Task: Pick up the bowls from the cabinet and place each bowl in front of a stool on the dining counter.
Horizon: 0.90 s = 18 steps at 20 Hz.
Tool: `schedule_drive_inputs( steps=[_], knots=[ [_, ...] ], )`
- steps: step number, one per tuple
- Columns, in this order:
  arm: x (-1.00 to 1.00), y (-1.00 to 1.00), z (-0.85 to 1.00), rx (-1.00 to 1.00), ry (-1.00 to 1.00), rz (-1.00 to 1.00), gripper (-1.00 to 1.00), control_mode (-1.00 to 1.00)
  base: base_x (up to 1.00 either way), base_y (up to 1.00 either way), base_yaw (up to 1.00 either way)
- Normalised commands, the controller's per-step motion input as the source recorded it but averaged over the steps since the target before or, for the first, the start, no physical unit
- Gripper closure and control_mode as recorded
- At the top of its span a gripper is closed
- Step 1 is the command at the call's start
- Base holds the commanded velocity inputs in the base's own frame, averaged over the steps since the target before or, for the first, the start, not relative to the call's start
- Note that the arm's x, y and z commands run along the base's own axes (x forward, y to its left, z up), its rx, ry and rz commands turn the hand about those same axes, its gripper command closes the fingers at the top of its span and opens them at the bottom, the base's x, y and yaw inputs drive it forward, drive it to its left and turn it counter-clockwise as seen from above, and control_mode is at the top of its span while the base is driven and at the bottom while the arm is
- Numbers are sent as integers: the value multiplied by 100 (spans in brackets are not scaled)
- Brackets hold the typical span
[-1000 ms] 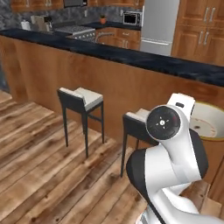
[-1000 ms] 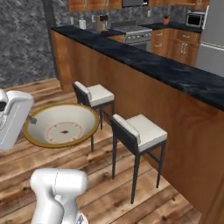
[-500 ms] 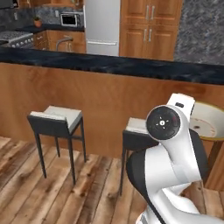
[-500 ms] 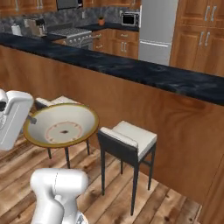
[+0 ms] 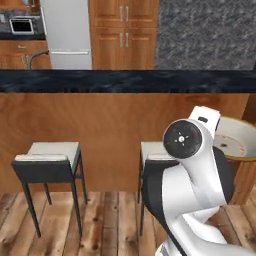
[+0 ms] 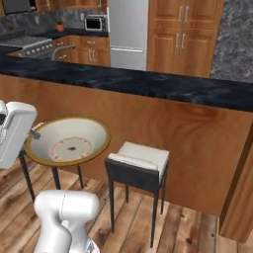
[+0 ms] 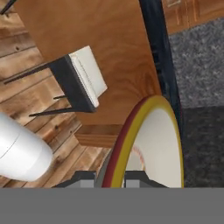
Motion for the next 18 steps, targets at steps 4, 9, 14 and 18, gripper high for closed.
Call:
schedule_drive_inputs(
  steps=[4,9,14,18],
  knots=[
    [0,0,0,0,0,0,100,100,47,15,-57],
    [0,0,0,0,0,0,100,100,49,18,-35],
    [0,0,0,0,0,0,100,100,56,17,-2],
    [0,0,0,0,0,0,100,100,61,0,0]
  ],
)
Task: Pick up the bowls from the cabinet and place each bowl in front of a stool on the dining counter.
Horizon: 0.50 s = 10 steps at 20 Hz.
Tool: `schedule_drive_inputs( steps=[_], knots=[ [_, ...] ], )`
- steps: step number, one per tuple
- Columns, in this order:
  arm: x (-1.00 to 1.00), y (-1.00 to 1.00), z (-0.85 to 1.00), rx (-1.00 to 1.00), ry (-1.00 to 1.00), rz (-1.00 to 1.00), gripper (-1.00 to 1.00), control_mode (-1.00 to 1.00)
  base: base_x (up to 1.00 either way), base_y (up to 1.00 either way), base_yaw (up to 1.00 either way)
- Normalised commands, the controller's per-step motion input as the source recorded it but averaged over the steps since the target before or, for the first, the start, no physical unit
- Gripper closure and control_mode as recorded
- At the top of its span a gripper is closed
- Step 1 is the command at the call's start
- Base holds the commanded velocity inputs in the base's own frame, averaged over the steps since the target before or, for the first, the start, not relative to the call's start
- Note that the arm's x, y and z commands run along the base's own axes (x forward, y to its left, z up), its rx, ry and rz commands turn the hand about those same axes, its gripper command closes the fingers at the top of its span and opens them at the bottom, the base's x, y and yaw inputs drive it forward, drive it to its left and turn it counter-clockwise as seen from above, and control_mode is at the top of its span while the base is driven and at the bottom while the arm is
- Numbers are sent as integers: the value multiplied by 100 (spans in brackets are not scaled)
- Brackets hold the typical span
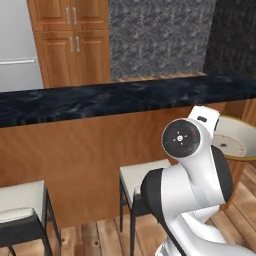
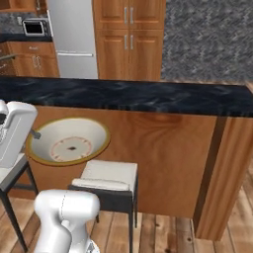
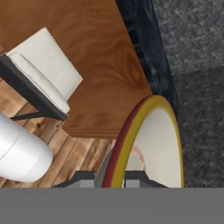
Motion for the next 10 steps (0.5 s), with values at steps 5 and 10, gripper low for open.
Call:
schedule_drive_inputs(
  steps=[5,10],
  knots=[
    [0,0,0,0,0,0,100,100,62,0,0],
    [0,0,0,0,0,0,100,100,51,4,0]
  ],
)
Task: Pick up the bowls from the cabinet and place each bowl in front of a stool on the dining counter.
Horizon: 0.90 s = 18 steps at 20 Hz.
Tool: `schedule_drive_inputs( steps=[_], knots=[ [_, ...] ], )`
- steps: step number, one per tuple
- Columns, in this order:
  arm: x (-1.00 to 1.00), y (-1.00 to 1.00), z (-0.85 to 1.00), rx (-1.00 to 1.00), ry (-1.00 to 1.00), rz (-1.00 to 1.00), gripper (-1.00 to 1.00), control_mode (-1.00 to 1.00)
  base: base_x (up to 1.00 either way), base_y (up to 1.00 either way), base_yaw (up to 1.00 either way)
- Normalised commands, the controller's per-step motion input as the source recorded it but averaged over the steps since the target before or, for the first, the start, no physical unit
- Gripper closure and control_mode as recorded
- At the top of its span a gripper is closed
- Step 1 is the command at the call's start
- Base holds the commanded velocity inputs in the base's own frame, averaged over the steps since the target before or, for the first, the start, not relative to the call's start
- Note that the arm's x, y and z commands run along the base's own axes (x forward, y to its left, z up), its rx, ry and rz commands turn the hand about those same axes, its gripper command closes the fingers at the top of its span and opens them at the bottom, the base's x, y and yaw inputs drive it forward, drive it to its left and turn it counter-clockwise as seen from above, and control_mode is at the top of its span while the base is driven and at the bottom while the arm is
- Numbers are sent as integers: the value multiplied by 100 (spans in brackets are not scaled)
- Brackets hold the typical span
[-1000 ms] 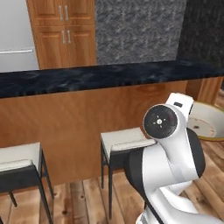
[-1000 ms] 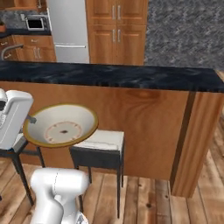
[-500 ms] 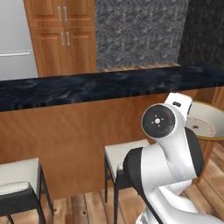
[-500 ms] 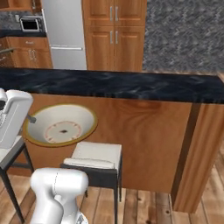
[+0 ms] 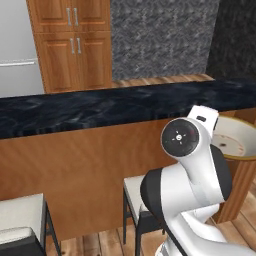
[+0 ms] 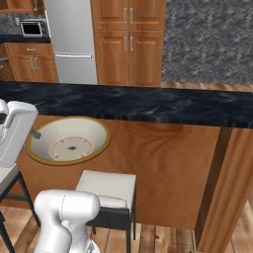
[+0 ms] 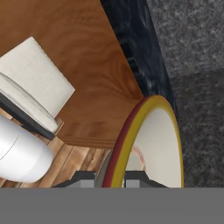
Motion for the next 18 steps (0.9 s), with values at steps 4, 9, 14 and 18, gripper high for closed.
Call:
schedule_drive_inputs(
  steps=[4,9,14,18],
  knots=[
    [0,0,0,0,0,0,100,100,32,17,0],
    [0,0,0,0,0,0,100,100,24,17,0],
    [0,0,0,0,0,0,100,100,8,10,0],
    [0,0,0,0,0,0,100,100,0,3,0]
  ],
)
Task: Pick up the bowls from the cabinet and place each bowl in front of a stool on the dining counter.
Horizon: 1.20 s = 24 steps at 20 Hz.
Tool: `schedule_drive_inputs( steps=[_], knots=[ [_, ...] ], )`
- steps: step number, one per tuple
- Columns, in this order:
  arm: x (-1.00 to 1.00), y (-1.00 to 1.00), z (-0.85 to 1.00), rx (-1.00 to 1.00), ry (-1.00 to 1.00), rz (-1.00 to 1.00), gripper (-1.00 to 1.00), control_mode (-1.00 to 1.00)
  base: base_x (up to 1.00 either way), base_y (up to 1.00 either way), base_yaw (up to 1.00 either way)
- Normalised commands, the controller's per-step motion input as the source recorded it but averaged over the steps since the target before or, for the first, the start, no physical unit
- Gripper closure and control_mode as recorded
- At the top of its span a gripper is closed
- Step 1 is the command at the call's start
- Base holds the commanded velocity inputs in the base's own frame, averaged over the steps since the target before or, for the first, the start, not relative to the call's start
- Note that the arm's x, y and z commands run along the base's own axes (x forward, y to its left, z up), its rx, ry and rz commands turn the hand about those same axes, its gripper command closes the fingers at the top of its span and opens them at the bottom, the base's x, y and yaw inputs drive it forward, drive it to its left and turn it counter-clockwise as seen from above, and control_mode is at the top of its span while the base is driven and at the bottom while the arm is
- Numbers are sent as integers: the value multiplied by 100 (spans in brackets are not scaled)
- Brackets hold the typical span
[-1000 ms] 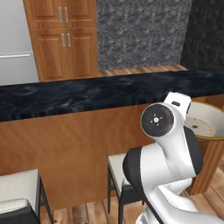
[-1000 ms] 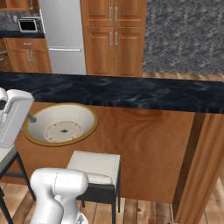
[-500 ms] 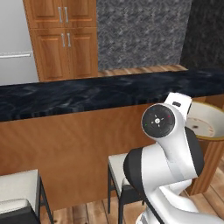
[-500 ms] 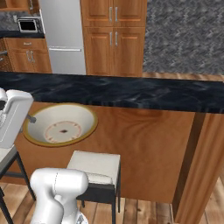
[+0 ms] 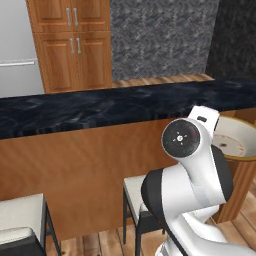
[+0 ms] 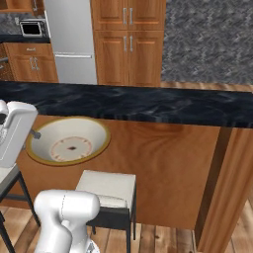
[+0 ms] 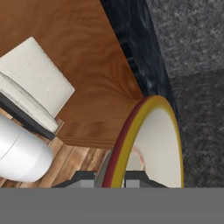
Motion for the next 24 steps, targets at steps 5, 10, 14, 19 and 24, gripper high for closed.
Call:
schedule_drive_inputs(
  steps=[5,10,14,19,24],
  knots=[
    [0,0,0,0,0,0,100,100,1,0,0],
    [1,0,14,0,-2,3,100,-100,0,0,0],
    [14,0,30,-2,0,8,100,-100,0,0,0],
    [27,0,37,-5,0,9,100,-100,0,0,0],
    [54,3,15,-4,1,8,100,-100,0,0,0]
  ],
)
